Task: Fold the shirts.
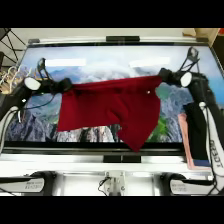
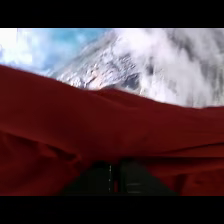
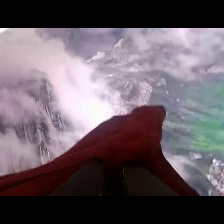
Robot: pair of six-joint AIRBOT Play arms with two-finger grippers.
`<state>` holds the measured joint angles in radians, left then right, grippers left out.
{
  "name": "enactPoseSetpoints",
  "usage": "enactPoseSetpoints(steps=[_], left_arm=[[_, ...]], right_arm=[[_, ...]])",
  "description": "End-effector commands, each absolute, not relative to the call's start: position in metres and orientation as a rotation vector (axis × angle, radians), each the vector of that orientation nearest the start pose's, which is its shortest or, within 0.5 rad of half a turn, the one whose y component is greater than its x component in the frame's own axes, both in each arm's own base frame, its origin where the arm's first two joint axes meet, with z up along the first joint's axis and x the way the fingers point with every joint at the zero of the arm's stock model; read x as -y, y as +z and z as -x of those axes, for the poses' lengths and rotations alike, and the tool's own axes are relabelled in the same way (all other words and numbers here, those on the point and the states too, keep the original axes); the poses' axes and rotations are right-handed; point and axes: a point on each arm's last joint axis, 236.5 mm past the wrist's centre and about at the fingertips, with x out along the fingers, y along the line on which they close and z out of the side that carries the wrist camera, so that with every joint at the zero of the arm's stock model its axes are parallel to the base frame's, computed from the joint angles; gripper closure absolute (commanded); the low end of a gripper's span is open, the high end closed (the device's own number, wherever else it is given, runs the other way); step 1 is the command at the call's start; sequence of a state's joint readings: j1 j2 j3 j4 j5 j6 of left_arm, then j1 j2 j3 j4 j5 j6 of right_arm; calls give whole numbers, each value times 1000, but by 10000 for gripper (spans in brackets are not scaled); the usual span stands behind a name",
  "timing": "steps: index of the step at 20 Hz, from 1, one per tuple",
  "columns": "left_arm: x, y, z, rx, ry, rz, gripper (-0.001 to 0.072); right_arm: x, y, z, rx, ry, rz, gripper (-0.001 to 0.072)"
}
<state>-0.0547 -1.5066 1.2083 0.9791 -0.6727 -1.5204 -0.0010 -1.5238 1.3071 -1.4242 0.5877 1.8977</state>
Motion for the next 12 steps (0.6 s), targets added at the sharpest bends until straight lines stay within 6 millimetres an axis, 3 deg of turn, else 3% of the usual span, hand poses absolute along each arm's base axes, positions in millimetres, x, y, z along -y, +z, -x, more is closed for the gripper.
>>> enactPoseSetpoints(steps=[1, 2, 3, 5, 7, 8, 10, 12], left_arm=[[122, -39, -485, -1113, -195, 676, 442], [113, -35, -478, -1150, -203, 688, 134], [99, -27, -471, -1191, -219, 688, 27], [49, -8, -442, -1318, -233, 663, 51], [-12, -4, -391, -1483, -149, 630, 188], [-36, -7, -364, -1548, -93, 628, 187], [-53, -25, -328, -1587, -12, 685, 176], [-34, -55, -310, -1572, -28, 776, 156]], right_arm=[[-47, -39, -513, -1023, -108, -544, 566], [-53, -37, -510, -1037, -77, -537, 345], [-55, -31, -504, -1060, -21, -467, 167], [-36, -17, -477, -1149, 39, -276, 161], [2, -10, -437, -1278, -3, -199, 161], [15, -10, -415, -1358, -3, -202, 161], [26, -14, -381, -1482, 34, -265, 161], [23, -19, -370, -1515, 60, -369, 161]])
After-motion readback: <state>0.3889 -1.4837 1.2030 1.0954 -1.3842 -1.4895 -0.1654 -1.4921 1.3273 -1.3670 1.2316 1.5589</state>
